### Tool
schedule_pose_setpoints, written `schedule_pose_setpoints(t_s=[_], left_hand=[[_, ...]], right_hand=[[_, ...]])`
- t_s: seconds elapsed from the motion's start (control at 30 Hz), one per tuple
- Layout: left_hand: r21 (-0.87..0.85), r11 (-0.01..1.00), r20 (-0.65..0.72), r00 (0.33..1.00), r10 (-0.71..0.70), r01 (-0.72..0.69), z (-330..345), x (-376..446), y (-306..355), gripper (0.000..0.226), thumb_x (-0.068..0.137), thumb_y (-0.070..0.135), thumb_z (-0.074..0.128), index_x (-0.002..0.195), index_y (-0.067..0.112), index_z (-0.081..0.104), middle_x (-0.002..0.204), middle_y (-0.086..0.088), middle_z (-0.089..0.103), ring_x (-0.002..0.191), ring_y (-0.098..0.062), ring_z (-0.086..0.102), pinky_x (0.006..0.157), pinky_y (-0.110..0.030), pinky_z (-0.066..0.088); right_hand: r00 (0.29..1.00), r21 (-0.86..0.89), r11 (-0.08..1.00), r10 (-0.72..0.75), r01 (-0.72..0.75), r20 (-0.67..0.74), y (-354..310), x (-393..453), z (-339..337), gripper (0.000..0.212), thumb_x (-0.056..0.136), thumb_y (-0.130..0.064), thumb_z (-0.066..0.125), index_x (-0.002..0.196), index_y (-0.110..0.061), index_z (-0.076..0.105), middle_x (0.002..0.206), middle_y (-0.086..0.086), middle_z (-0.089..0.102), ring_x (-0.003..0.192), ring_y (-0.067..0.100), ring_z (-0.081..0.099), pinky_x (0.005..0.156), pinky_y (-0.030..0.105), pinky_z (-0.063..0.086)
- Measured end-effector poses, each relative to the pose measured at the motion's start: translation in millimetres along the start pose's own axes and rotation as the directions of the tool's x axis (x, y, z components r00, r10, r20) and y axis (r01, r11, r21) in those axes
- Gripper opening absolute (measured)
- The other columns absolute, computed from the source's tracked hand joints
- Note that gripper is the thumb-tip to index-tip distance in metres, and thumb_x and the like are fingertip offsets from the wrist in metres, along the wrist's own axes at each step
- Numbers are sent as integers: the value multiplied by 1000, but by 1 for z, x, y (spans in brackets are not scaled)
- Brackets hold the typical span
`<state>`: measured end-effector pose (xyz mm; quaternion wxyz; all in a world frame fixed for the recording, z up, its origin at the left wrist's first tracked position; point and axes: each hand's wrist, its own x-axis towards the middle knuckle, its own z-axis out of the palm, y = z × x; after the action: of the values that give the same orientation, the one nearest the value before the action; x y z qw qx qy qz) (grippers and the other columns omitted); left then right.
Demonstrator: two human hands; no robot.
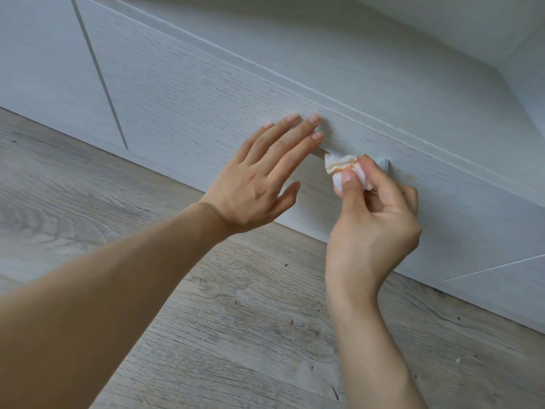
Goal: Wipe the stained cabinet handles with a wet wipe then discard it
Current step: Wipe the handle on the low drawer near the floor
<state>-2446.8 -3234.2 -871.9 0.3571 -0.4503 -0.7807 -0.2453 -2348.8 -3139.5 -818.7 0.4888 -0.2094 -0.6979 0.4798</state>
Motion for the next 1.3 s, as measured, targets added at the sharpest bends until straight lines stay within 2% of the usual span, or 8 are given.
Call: schedule_pose_setpoints(t_s=[0.13,0.33,0.53,0.73,0.97,1.07,1.17,1.3], left_hand=[[-1,1000,-11,1000,-6,6,1,0,1,58,93,20,52,144,4,28,151,-16,31,141,-31,27,113,-45,30],[-16,1000,19,1000,-7,8,-3,0,-2,60,93,20,52,145,5,25,152,-16,29,142,-29,25,112,-45,30],[-20,999,19,999,-42,42,-7,-4,-8,61,92,18,53,144,4,25,152,-15,30,142,-28,26,112,-45,31],[27,999,-2,999,-40,40,-6,-4,-9,60,92,18,53,144,1,30,151,-16,31,141,-29,26,116,-42,23],[36,999,-13,999,-34,34,-4,-4,-11,59,92,19,53,143,1,29,151,-16,31,141,-29,26,117,-41,22],[52,997,-17,999,-51,52,-5,-5,-13,60,92,20,53,144,3,27,151,-17,31,142,-30,25,117,-44,22],[58,997,-19,998,-56,57,-3,-5,-14,61,92,21,52,144,5,25,151,-19,30,142,-32,23,116,-47,23],[47,996,-50,996,-70,73,2,-5,-11,60,92,22,51,144,5,25,150,-19,31,141,-33,23,116,-47,21]], right_hand=[[999,-7,999,-53,53,4,1,1,4,35,77,-1,72,101,-24,63,82,-14,48,73,2,61,71,6,45],[995,5,997,-72,73,-62,5,3,11,15,76,0,73,88,-9,74,80,-12,48,66,-2,58,71,16,52],[998,19,998,-63,63,-6,2,3,12,16,74,-1,74,84,-13,72,85,-13,49,71,3,64,73,8,48],[995,23,995,-101,101,3,3,4,13,10,75,-2,75,81,-9,73,87,-12,50,73,11,68,72,31,58],[984,-52,983,-177,177,-7,4,3,20,6,75,-2,74,79,-6,74,81,-13,49,66,-3,59,68,16,53],[992,9,994,-110,111,-56,5,0,23,8,75,2,73,79,-4,72,81,-10,50,69,-4,60,67,23,57],[997,19,997,-68,68,-39,3,1,22,7,76,0,73,79,-6,72,82,-5,54,71,4,64,68,25,57],[996,91,993,78,-75,-40,3,2,13,7,79,-1,70,82,-6,72,94,22,61,74,26,68,69,24,57]])
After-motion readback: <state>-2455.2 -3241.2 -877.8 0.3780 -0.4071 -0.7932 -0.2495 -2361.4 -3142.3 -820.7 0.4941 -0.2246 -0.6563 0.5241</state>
